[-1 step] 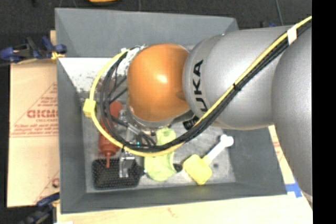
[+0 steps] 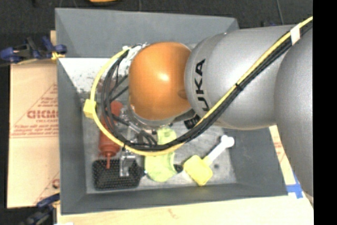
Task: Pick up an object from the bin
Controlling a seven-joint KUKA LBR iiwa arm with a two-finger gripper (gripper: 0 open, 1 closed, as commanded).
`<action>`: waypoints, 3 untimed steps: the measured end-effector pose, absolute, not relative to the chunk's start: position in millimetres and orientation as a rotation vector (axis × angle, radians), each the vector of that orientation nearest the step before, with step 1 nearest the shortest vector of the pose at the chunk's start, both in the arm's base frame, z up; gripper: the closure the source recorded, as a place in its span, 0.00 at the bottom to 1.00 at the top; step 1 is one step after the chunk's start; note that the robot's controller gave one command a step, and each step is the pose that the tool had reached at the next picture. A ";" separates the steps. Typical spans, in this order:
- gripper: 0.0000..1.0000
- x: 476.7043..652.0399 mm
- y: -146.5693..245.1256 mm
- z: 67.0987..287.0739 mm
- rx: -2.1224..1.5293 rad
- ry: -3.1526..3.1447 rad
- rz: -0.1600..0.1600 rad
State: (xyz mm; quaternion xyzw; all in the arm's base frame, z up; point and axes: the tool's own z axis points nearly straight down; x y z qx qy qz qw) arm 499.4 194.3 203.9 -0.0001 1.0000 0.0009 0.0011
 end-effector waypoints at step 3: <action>0.00 481.7 228.2 137.5 -0.829 3.028 0.000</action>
Offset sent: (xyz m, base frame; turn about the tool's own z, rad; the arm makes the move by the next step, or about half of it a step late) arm -0.0278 0.0110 -0.0570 -0.3152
